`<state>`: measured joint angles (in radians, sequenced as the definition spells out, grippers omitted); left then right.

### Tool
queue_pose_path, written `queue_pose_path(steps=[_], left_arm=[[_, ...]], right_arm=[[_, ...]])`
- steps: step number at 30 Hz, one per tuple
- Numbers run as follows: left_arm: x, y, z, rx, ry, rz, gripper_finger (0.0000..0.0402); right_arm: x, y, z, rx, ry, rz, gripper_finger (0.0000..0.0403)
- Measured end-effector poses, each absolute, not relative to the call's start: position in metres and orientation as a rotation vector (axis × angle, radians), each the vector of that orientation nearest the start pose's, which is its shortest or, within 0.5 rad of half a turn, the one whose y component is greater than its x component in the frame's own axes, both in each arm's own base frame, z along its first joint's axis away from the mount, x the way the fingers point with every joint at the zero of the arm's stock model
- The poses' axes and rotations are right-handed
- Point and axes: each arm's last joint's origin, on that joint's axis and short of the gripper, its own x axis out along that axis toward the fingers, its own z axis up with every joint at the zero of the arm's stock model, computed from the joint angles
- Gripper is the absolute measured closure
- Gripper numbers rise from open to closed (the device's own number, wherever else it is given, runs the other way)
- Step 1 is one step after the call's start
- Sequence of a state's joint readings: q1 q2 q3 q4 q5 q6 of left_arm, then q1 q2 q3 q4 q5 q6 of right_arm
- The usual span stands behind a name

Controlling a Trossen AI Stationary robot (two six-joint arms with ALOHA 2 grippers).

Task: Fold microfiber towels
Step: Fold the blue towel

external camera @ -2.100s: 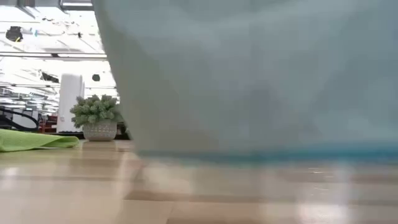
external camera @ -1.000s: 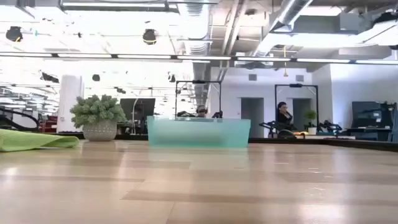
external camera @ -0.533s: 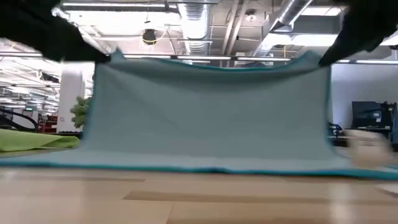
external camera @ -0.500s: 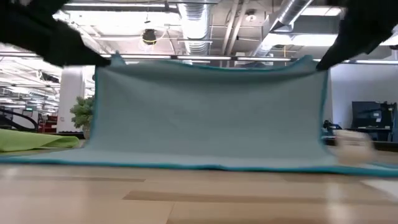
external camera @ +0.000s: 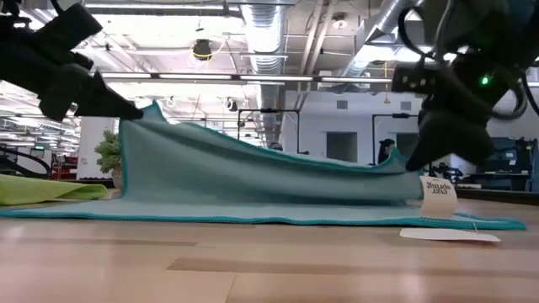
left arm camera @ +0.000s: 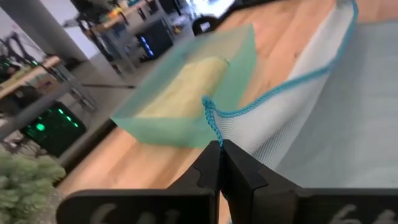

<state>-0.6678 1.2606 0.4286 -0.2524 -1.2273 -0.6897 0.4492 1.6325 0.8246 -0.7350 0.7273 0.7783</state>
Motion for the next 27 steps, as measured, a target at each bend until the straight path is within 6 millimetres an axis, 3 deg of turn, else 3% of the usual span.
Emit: queue_pose_path(steps=[16,23,27], left_arm=[[0.156,-0.090,0.131,0.201,0.595,0.535,0.0401],[0.165,-0.098,0.140,0.205,0.571,0.468,0.0396],[0.173,-0.106,0.150,0.190,0.611,0.369,0.0367]], right_arm=[[0.253,0.087,0.137,-0.167,1.078,-0.544,0.0389],[0.248,0.094,0.148,-0.069,1.153,-0.365,0.0306],[0.240,0.102,0.158,-0.030,1.185,-0.251,0.0250]])
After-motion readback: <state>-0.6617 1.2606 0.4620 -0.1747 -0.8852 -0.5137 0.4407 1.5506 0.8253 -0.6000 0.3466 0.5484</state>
